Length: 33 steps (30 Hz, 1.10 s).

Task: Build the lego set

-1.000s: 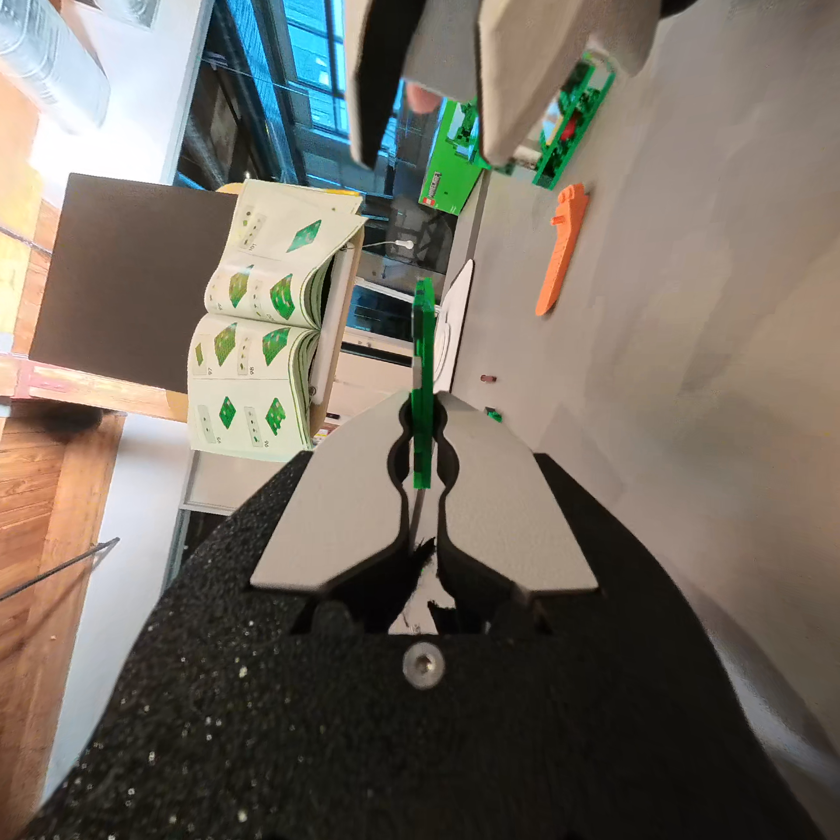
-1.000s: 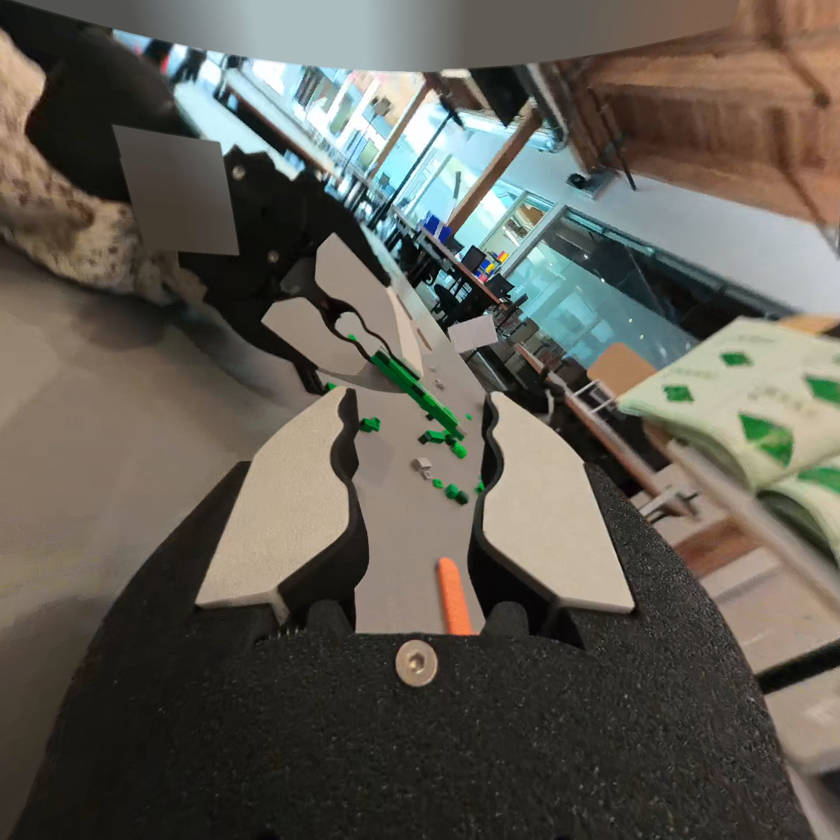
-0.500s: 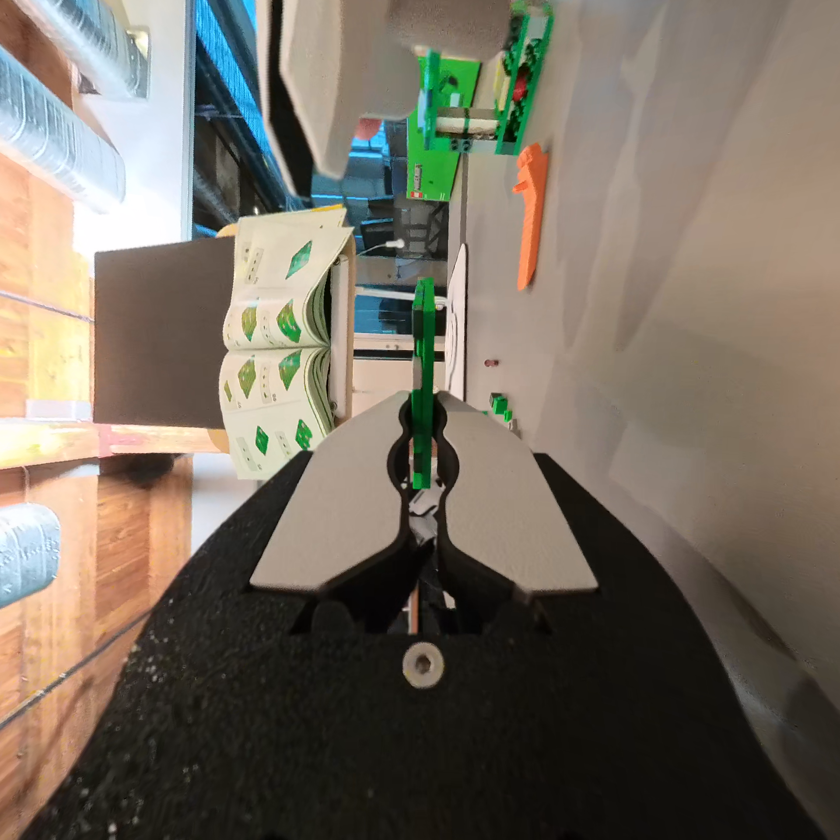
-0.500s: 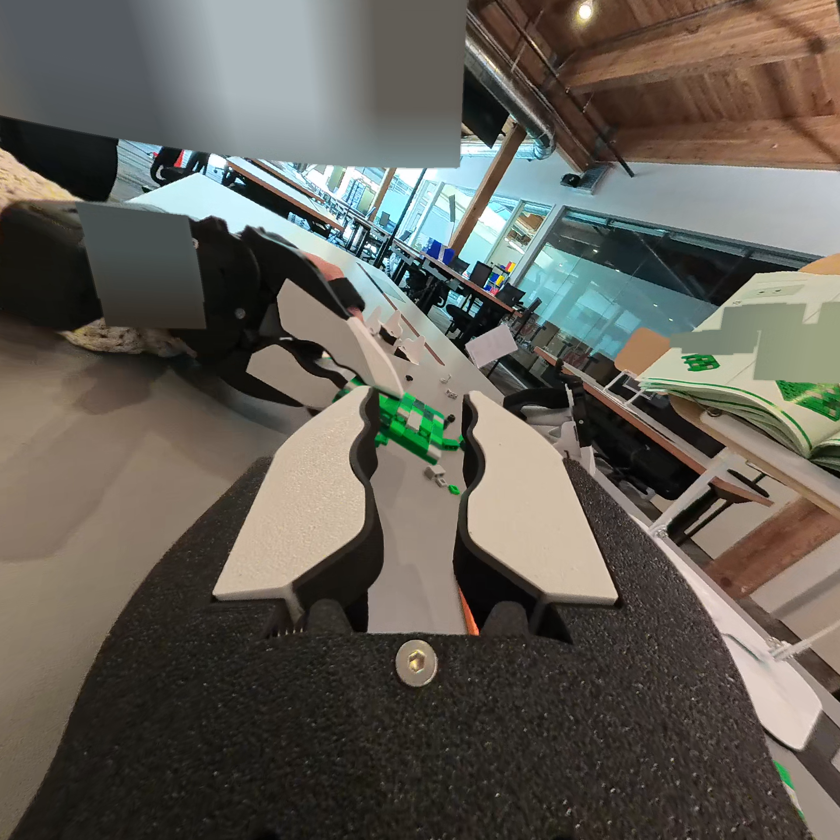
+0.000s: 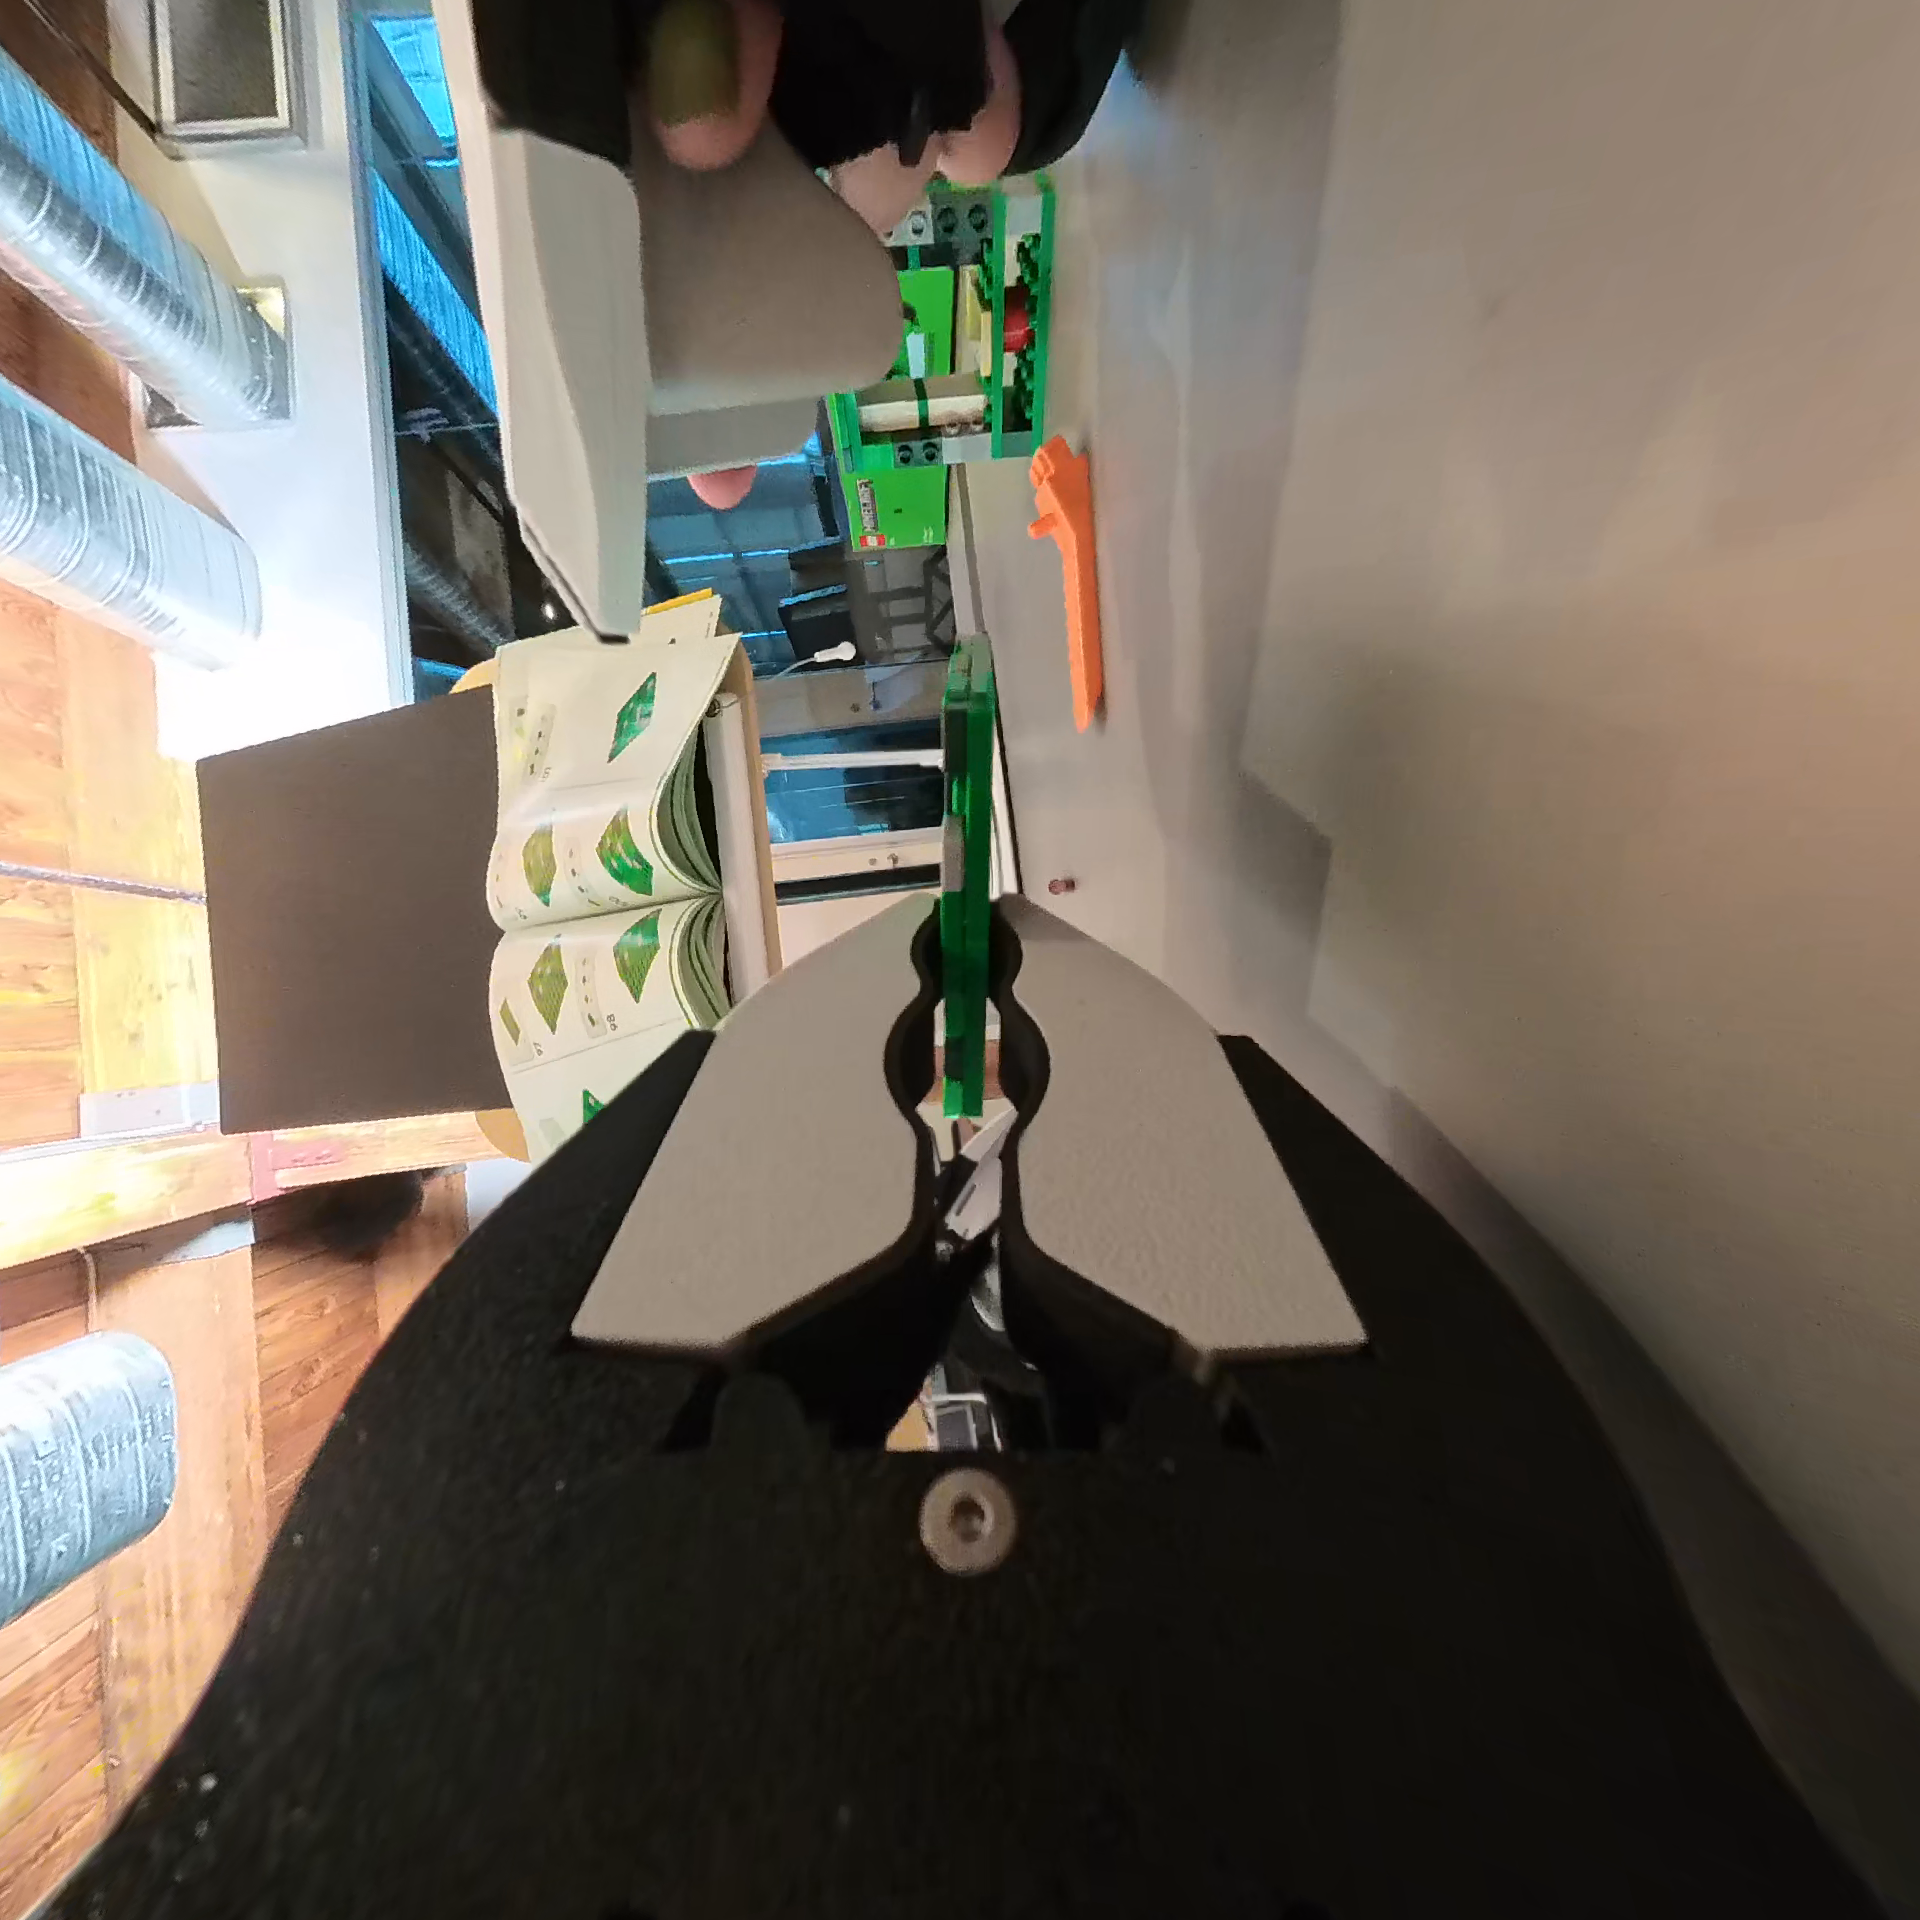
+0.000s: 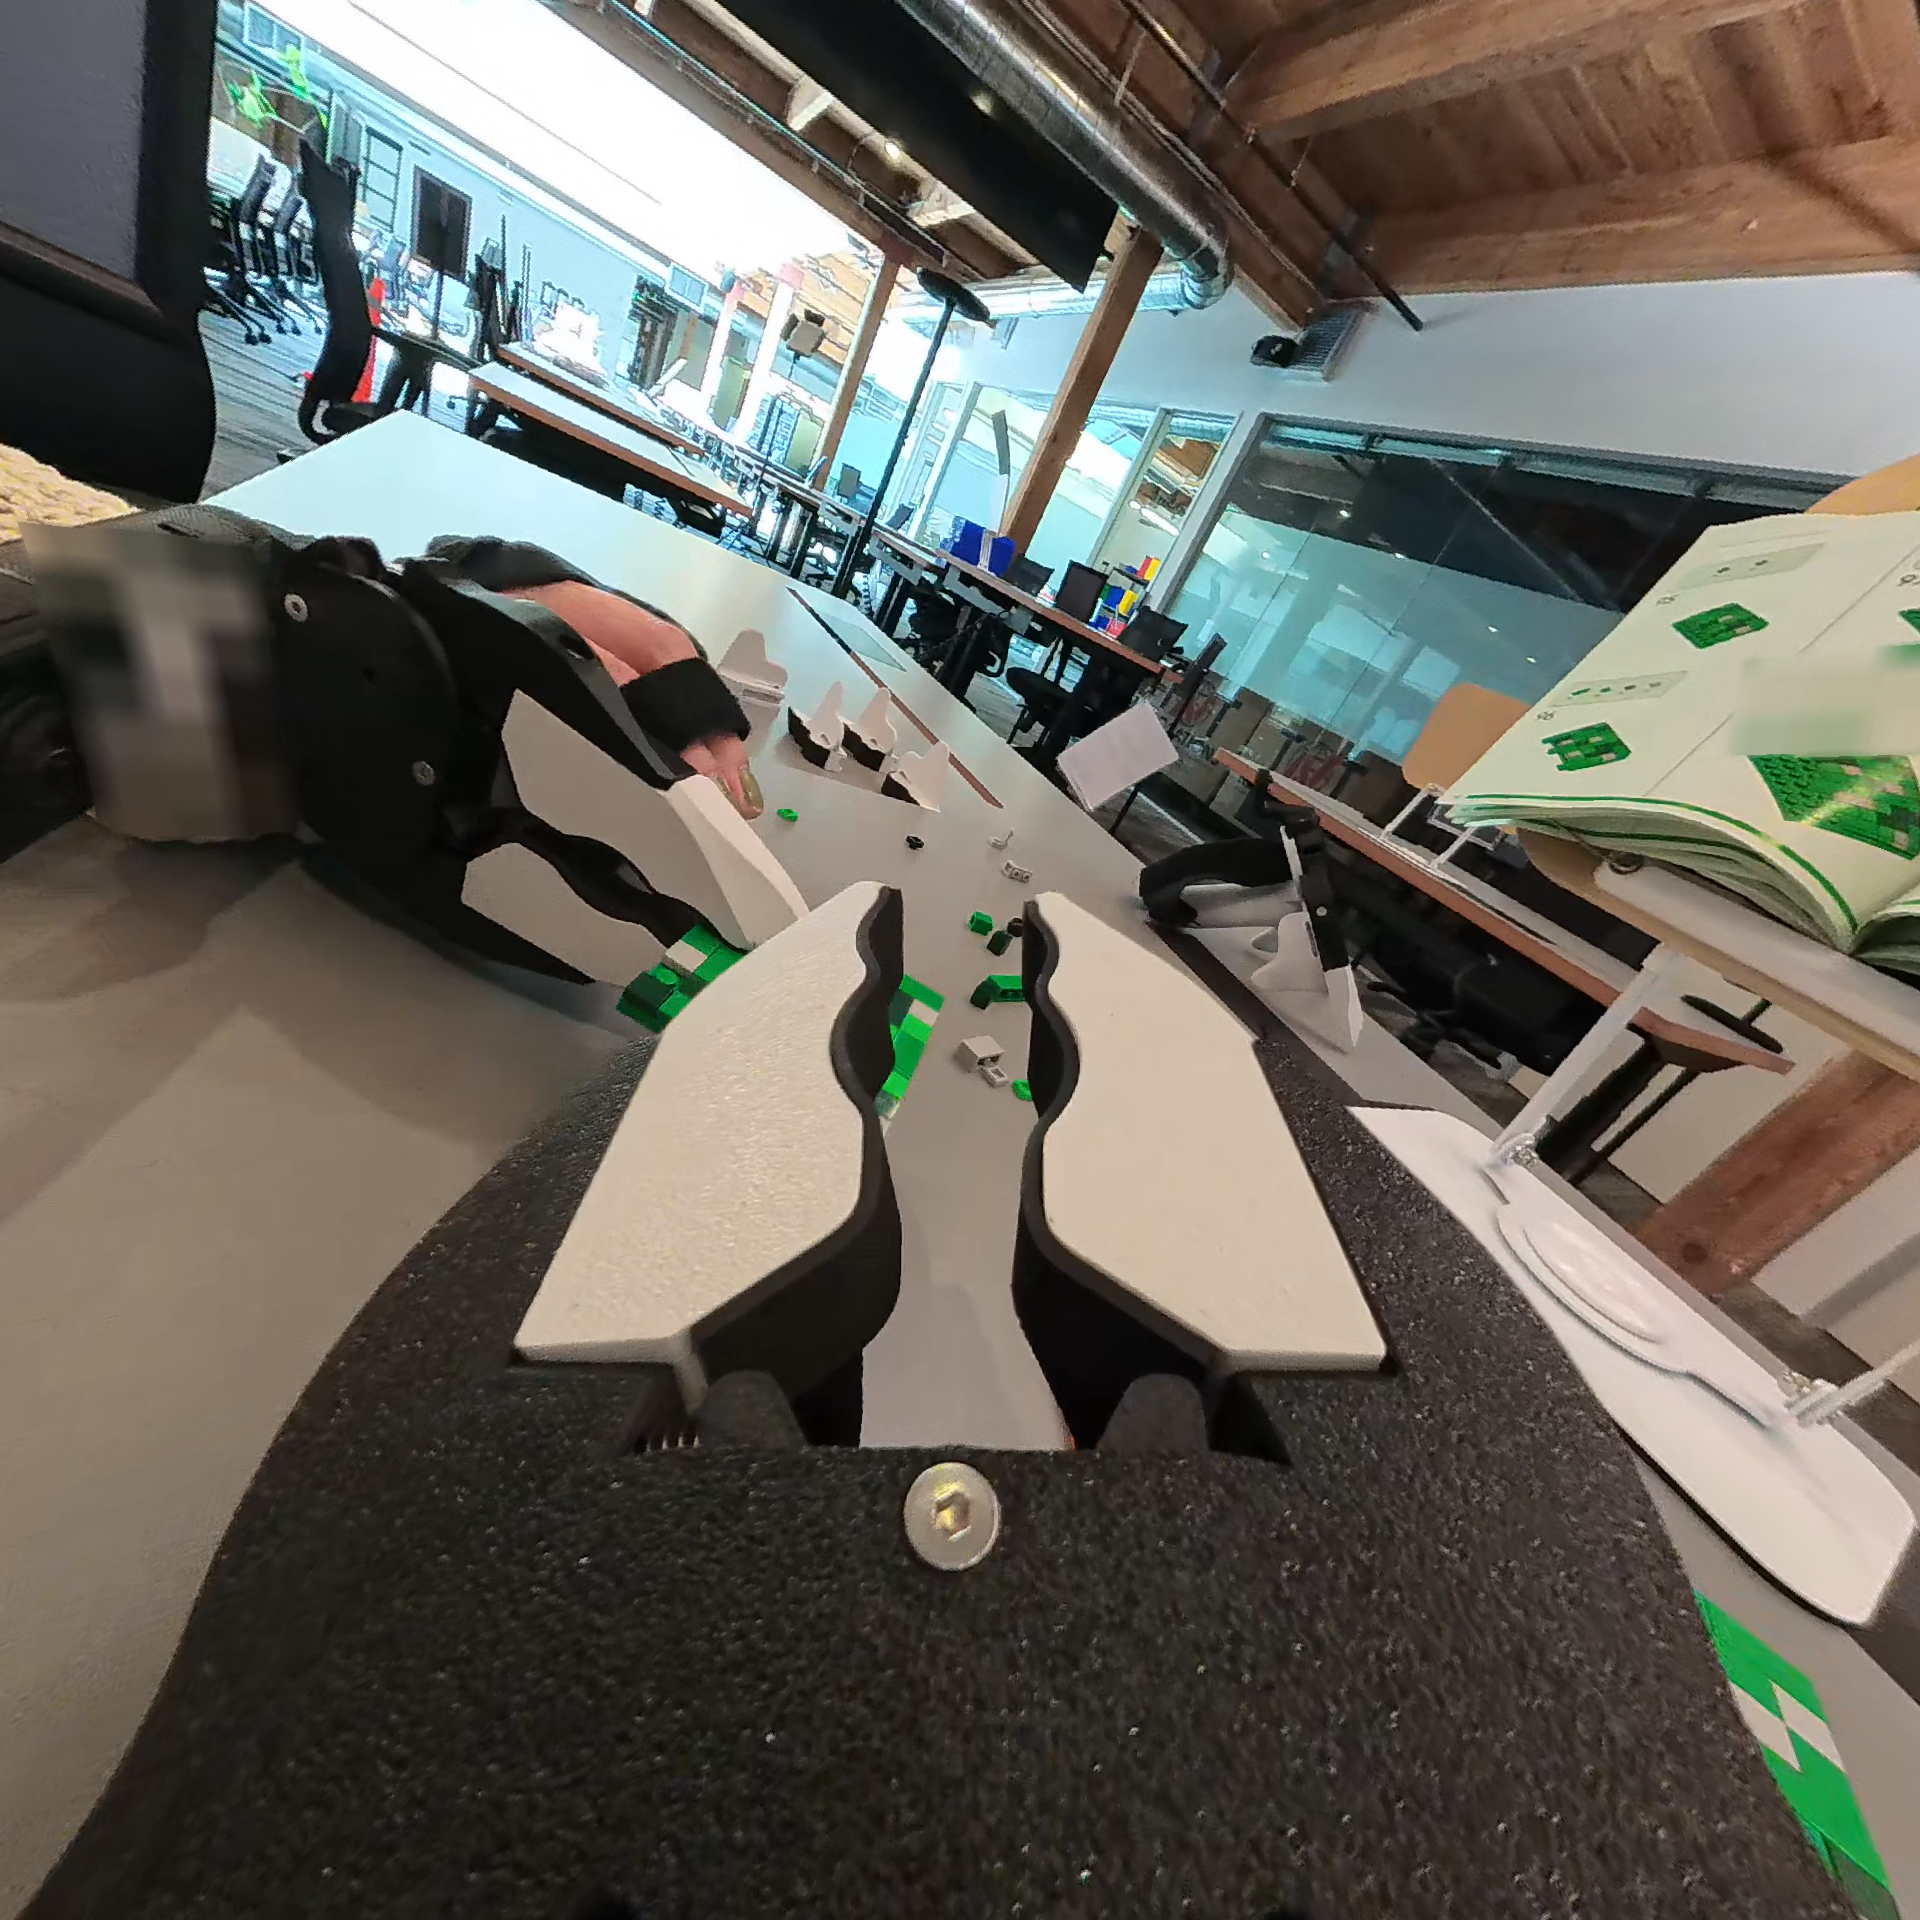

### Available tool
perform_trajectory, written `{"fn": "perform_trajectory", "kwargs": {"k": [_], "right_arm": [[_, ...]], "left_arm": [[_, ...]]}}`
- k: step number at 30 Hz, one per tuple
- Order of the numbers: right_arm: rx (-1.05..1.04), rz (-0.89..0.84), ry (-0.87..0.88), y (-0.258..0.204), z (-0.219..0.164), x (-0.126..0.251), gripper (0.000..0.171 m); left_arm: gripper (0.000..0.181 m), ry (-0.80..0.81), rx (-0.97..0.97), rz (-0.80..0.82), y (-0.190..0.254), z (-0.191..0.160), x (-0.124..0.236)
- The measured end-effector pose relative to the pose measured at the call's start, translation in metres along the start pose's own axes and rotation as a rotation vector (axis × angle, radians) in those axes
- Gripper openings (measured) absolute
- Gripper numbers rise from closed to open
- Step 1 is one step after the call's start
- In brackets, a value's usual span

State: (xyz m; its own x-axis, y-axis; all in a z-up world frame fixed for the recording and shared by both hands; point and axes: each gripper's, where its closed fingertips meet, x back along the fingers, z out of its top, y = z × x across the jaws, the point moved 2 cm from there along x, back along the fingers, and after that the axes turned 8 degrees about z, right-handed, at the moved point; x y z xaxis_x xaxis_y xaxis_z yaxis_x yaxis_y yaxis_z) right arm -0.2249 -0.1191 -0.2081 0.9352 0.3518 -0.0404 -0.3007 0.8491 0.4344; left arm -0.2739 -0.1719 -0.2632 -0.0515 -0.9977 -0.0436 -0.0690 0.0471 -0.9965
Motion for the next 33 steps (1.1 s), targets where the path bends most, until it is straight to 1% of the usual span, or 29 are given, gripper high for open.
{"fn": "perform_trajectory", "kwargs": {"k": [11,16,33], "right_arm": [[-0.004,0.011,-0.01,0.0,-0.002,-0.001,0.016],[0.009,0.016,-0.015,-0.001,-0.002,-0.002,0.015],[-0.005,0.01,-0.012,0.0,-0.003,-0.001,0.013]], "left_arm": [[0.005,-0.002,-0.005,0.016,-0.003,0.0,0.002],[0.006,0.0,0.0,0.041,-0.008,0.0,0.003],[0.005,-0.007,0.007,0.054,-0.01,-0.006,0.003]]}}
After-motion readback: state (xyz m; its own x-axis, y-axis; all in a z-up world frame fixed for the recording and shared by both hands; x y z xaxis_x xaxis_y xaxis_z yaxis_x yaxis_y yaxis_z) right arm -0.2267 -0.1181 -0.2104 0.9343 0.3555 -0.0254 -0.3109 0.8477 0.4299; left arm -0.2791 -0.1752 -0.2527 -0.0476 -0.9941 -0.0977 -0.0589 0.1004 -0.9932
